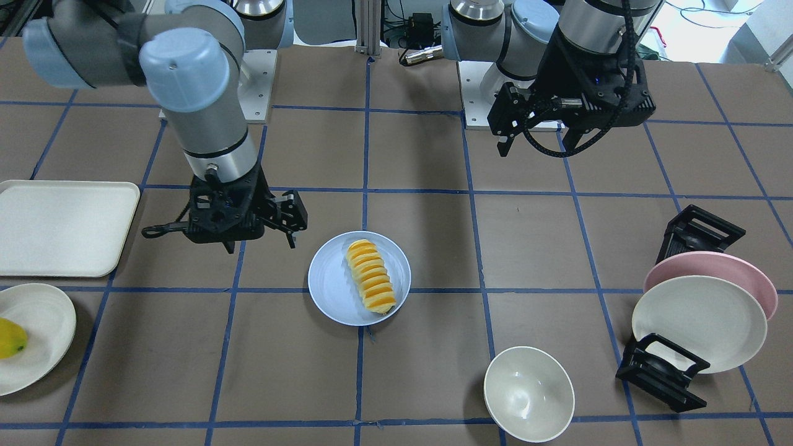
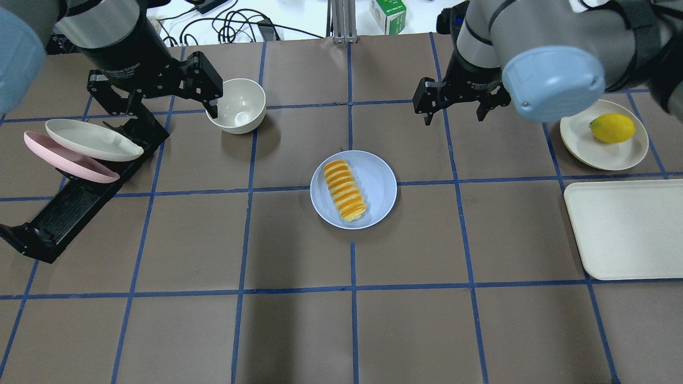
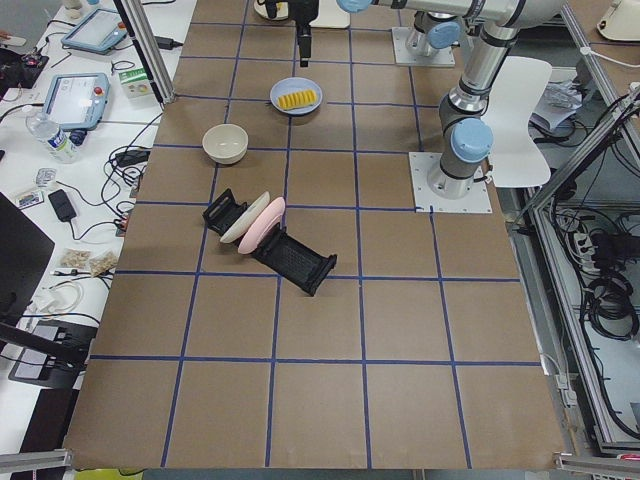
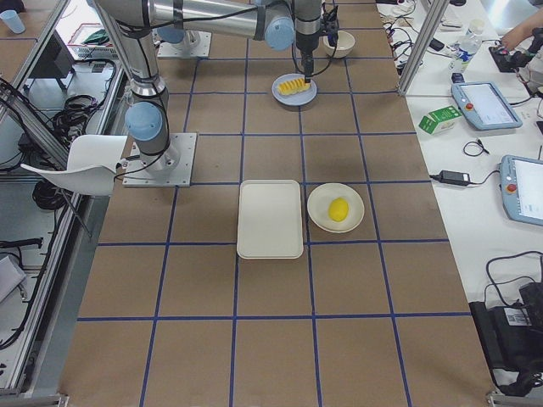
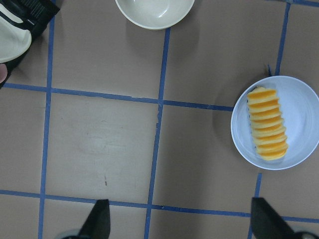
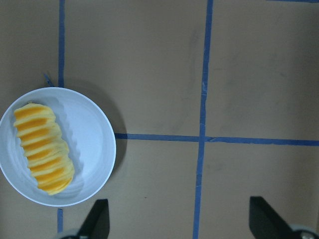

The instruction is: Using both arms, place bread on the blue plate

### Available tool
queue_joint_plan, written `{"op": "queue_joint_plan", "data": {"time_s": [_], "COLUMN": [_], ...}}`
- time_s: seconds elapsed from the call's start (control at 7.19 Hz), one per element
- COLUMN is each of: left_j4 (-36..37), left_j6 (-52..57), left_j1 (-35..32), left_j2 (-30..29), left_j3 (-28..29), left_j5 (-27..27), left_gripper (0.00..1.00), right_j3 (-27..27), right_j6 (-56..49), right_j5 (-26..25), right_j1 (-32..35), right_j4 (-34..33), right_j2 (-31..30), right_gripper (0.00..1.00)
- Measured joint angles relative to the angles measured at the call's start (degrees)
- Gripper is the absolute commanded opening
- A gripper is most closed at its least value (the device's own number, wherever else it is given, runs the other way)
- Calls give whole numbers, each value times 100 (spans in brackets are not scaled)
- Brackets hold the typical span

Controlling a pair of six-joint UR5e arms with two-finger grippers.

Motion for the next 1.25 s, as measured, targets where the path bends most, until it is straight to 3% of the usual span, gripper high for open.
{"op": "queue_joint_plan", "data": {"time_s": [0.42,1.25], "left_j4": [0,-95], "left_j6": [0,91], "left_j1": [-1,-15], "left_j2": [-8,-30], "left_j3": [-1,19], "left_j5": [-9,-2], "left_gripper": [100,100], "right_j3": [-296,-357], "right_j6": [-35,-438], "right_j5": [4,31], "right_j1": [-137,-212], "right_j4": [853,933], "right_j2": [-76,-258], "right_gripper": [100,100]}}
